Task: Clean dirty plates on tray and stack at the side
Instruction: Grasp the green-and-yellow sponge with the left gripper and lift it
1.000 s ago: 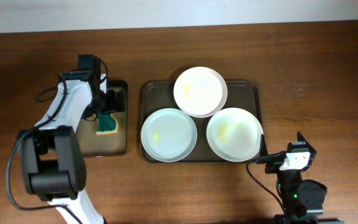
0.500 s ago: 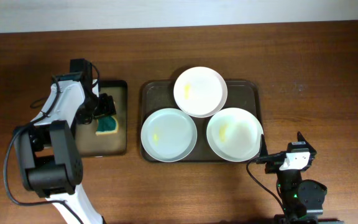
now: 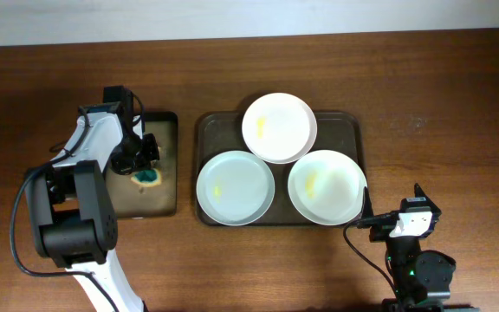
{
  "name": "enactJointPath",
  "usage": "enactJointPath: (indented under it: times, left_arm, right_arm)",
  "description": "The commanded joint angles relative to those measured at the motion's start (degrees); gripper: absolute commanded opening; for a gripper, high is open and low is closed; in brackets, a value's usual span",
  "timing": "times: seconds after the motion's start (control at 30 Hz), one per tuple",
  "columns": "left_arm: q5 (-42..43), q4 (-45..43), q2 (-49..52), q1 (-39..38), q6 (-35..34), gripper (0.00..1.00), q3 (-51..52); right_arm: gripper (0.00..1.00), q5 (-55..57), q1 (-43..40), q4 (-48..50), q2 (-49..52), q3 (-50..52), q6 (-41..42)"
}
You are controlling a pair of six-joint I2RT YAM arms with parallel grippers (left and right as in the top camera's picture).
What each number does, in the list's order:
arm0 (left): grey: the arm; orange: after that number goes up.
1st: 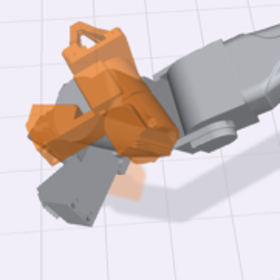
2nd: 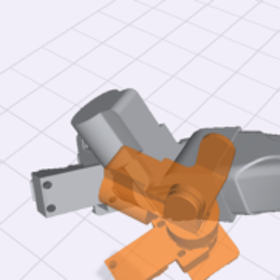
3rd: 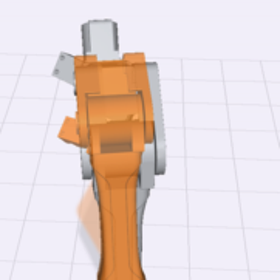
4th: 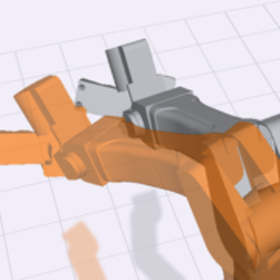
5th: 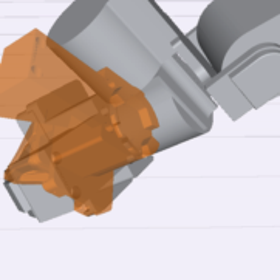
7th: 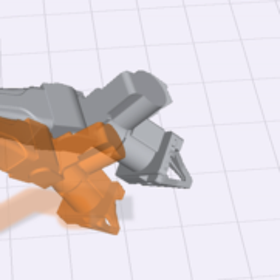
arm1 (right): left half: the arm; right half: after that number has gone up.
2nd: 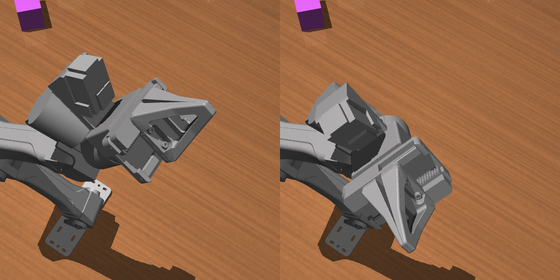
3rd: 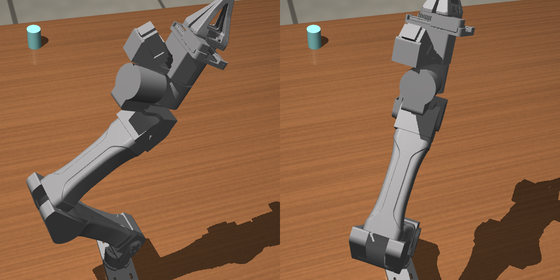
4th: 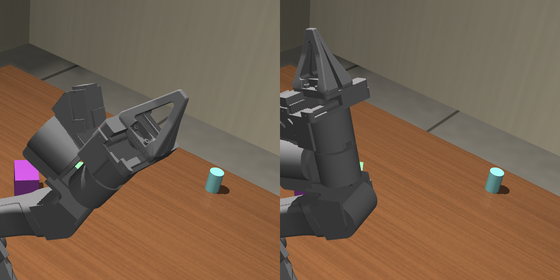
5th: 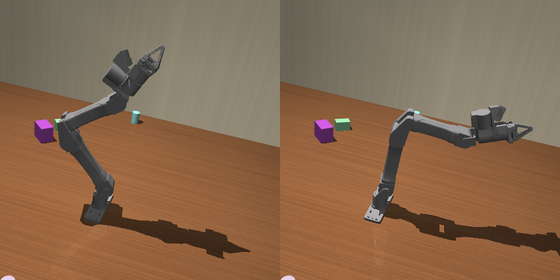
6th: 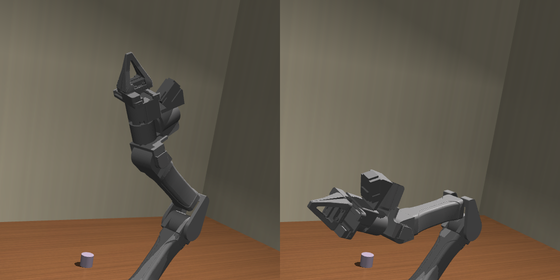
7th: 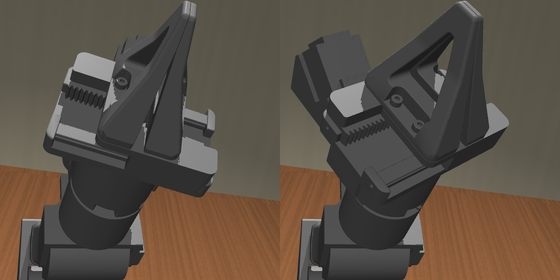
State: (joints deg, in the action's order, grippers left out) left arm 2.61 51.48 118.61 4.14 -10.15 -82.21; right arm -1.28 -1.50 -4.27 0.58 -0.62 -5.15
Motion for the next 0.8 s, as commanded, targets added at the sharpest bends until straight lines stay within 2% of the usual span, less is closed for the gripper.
enactJointPath:
  times: [0.0,0.07,0.1,0.17,0.2,0.23,0.63,0.67,0.77]
  left_arm:
    - [0.63,3.21,0.94,-0.07,-0.11,0.0,-3.74]
    - [0.63,6.16,0.94,-0.07,-0.11,0.0,-6.86]
    - [0.63,8.09,0.94,-0.07,-0.09,0.09,-9.11]
    - [0.61,10.16,0.94,-0.07,-0.09,0.5,-11.65]
    - [0.61,10.21,0.96,-0.07,-0.09,0.88,-11.87]
    - [0.61,10.03,1.01,-0.07,-0.09,0.99,-11.63]
    - [0.35,9.4,10.8,-0.07,-0.07,0.99,-10.34]
    - [-0.48,9.44,11.58,-0.07,-0.09,0.9,-10.34]
    - [-4.13,9.75,11.58,-0.07,-0.09,0.38,-10.38]
  right_arm:
    - [0.98,0.5,0.37,-0.28,-0.37,0.31,-0.42]
    - [0.98,0.5,0.37,-0.28,-0.37,0.31,-0.42]
    - [0.98,0.5,0.37,-0.28,-0.37,0.31,-0.42]
    - [0.98,0.5,0.37,-0.28,-0.37,0.31,-0.42]
    - [0.98,0.5,0.37,-0.28,-0.37,0.31,-0.42]
    - [0.98,0.5,0.37,-0.28,-0.37,0.31,-0.42]
    - [0.98,0.5,0.37,-0.28,-0.37,0.31,-0.42]
    - [0.98,0.5,0.37,-0.28,-0.37,0.31,-0.42]
    - [0.98,0.5,0.37,-0.28,-0.37,0.31,-0.42]
